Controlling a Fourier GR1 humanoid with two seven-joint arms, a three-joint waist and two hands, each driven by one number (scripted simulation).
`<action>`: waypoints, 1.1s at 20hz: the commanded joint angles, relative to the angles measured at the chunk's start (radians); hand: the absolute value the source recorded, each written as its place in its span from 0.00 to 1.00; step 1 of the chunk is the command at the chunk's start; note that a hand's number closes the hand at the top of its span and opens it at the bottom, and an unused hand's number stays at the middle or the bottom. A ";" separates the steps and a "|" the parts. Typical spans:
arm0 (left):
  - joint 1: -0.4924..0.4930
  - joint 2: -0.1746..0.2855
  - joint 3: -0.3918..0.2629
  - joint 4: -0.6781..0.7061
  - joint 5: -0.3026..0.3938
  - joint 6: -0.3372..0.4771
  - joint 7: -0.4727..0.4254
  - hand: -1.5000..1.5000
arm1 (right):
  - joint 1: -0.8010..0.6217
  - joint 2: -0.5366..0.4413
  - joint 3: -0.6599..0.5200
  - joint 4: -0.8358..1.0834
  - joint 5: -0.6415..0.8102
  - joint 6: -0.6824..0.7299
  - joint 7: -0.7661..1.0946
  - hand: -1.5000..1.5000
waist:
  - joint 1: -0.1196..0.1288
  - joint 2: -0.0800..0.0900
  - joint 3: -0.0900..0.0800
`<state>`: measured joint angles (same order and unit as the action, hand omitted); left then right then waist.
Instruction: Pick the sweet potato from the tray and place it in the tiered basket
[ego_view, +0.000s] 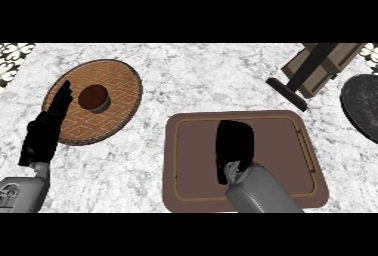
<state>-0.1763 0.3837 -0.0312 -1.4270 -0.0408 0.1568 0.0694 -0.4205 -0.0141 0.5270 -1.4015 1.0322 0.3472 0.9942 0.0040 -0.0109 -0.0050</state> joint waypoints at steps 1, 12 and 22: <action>0.066 -0.044 -0.020 -0.024 -0.050 0.035 -0.038 0.50 | -0.001 0.013 0.062 -0.009 -0.040 -0.082 0.136 1.00 | 0.005 0.010 0.005; -0.006 -0.029 -0.032 -0.033 -0.035 -0.010 -0.014 0.50 | -0.454 0.014 -0.477 0.057 0.003 -0.308 0.296 1.00 | 0.077 0.035 0.003; -0.040 -0.062 -0.057 -0.011 -0.039 -0.015 -0.018 0.50 | -0.905 -0.185 -0.652 0.314 0.317 -0.350 0.317 1.00 | 0.114 0.048 -0.004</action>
<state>-0.2090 0.3368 -0.0819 -1.4488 -0.0805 0.1404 0.0599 -1.1709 -0.1460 -0.0646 -1.1940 1.2627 0.0450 1.1484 0.1075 0.0308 -0.0077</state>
